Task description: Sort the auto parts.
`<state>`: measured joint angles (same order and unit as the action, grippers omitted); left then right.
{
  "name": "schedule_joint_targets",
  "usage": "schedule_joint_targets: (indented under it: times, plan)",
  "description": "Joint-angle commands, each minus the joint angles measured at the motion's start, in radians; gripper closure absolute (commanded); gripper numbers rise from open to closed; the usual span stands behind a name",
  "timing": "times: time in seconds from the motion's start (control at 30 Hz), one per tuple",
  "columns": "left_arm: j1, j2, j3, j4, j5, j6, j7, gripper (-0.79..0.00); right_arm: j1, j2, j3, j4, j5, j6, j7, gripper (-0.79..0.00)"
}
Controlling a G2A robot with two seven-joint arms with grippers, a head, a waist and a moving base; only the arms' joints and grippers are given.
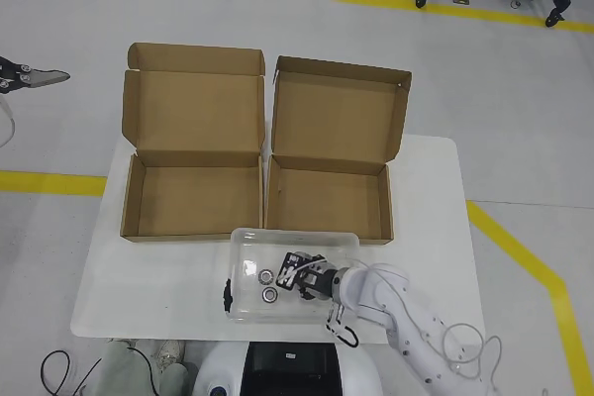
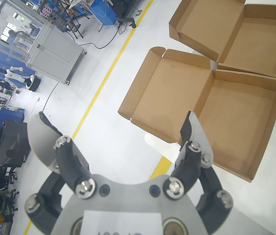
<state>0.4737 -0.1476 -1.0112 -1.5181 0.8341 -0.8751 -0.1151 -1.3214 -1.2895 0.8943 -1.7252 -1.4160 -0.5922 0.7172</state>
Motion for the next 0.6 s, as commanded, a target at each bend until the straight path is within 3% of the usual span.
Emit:
schedule_joint_targets:
  times: [0.0, 0.23, 0.57]
  plan:
    - [0.0, 0.0, 0.0, 0.0, 0.0, 0.0, 0.0, -0.785, 0.002, 0.001, 0.0, -0.001, 0.003, 0.001, -0.006, 0.0]
    - [0.0, 0.0, 0.0, 0.0, 0.0, 0.0, 0.0, -0.785, -0.013, 0.009, 0.024, -0.018, 0.012, 0.01, -0.075, 0.0]
    - [0.0, 0.0, 0.0, 0.0, 0.0, 0.0, 0.0, -0.785, -0.061, 0.027, 0.06, -0.067, 0.033, -0.031, -0.27, 0.0]
